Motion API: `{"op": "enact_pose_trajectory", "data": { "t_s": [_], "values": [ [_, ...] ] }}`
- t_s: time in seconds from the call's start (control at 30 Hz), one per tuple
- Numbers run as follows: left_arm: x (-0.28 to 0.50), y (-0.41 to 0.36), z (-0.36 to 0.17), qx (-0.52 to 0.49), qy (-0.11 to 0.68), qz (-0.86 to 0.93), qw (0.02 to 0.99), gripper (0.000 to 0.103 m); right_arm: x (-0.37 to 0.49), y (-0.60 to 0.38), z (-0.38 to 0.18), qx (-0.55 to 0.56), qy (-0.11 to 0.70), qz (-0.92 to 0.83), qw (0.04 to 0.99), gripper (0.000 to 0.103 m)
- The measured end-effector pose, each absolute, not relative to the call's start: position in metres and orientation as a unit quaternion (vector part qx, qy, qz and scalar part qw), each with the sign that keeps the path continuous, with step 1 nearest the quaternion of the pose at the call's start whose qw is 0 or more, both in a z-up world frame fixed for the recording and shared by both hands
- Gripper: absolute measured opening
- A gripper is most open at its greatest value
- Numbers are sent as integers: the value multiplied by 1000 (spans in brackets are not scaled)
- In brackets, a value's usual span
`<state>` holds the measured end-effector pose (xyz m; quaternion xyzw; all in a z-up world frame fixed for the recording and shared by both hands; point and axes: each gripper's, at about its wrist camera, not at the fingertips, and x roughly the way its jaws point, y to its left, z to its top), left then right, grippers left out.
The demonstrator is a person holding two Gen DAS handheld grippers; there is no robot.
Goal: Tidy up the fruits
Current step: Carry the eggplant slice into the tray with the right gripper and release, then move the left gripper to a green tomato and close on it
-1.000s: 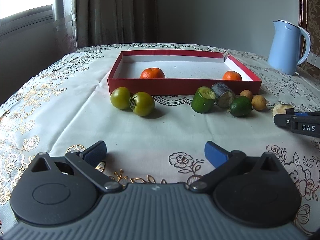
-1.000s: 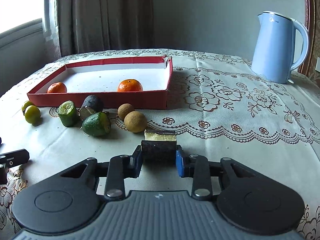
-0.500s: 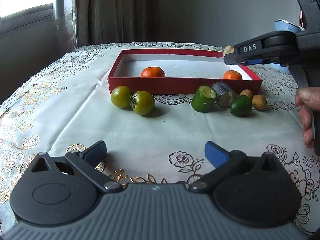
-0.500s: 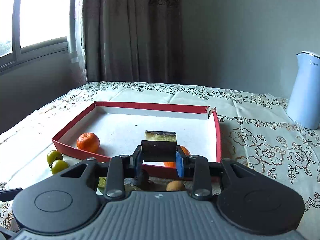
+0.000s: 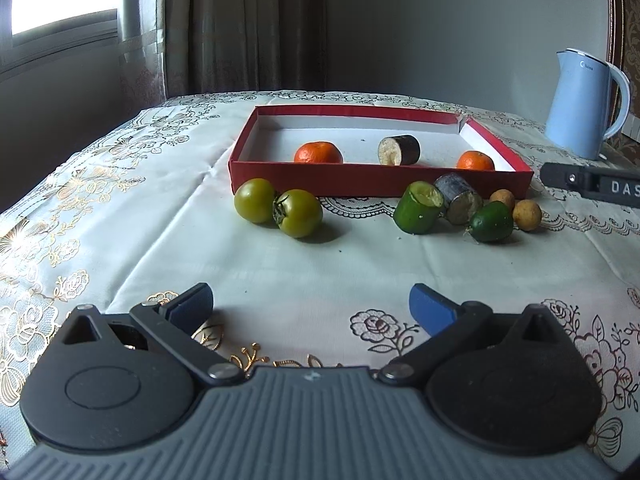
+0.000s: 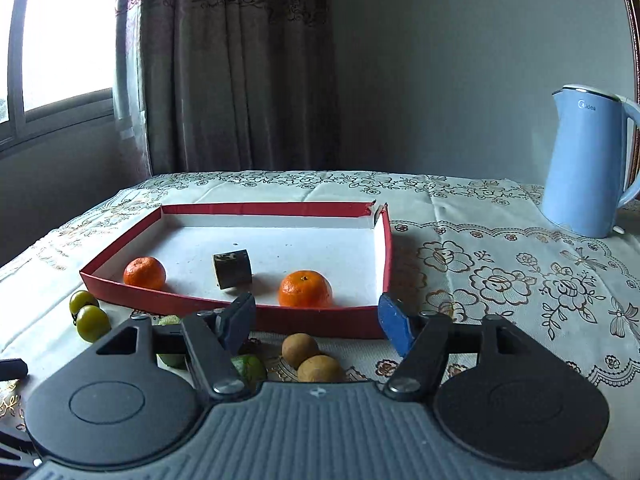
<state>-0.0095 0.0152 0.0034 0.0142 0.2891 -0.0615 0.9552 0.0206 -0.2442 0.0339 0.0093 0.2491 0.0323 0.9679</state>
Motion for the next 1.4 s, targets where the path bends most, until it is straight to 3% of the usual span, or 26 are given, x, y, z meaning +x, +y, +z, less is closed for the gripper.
{"op": "enact_pose_trajectory", "data": {
  "t_s": [0.23, 0.3, 0.53, 0.87, 1.13, 1.4],
  "values": [
    [4, 18, 18, 37, 248, -27, 968, 103, -21, -290, 25, 61, 195, 1, 979, 76],
    [13, 17, 21, 44, 247, -19, 968, 103, -22, -293, 25, 68, 187, -4, 980, 83],
    [51, 13, 18, 63, 267, 6, 962, 103, -7, -292, 20, 69, 231, 1, 970, 94],
    [72, 14, 6, 66, 304, 12, 950, 103, 19, -305, 2, 108, 342, -40, 933, 95],
    [77, 14, 4, 67, 319, 13, 945, 103, 31, -276, -3, 8, 379, -57, 924, 103],
    [80, 12, 5, 66, 316, 14, 946, 99, 30, -280, -3, 18, 380, -54, 923, 103]
  ]
}}
